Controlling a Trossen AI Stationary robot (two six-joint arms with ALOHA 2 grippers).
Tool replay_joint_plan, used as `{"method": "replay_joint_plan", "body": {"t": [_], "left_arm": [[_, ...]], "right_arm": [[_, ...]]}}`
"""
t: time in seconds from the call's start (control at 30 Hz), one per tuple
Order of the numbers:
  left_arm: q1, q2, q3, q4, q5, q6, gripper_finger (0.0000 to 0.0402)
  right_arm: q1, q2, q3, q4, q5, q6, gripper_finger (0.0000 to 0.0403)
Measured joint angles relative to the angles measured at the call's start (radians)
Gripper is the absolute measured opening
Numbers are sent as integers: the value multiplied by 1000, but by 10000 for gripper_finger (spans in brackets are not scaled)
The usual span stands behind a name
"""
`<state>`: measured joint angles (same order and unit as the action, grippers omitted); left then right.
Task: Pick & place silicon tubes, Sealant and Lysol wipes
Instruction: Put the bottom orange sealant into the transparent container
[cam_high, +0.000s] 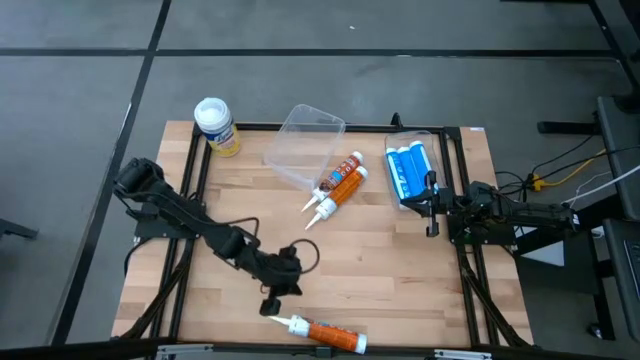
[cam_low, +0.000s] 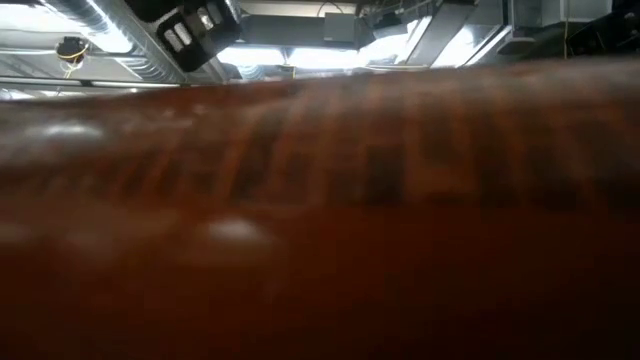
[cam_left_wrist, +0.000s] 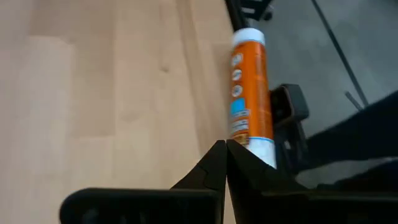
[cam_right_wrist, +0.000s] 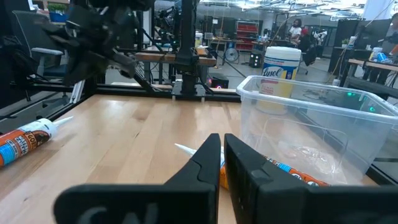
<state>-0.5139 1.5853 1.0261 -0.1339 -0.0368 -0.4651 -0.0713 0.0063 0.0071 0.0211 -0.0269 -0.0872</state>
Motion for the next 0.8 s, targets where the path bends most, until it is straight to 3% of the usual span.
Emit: {"method": "replay_joint_plan", "body": {"t": [0.2, 0.37, 0.53, 0.8], "left_arm": [[-17, 67, 73, 3, 90, 71, 6], [-98, 91, 103, 3, 111, 150, 21], [-160, 91, 105, 3, 62, 165, 72], [-210, 91, 105, 10, -76, 133, 191]], "right_arm": [[0, 0, 0, 0, 0, 0, 25], [0, 0, 0, 0, 0, 0, 25], [0, 0, 0, 0, 0, 0, 25], [0, 0, 0, 0, 0, 0, 25]]}}
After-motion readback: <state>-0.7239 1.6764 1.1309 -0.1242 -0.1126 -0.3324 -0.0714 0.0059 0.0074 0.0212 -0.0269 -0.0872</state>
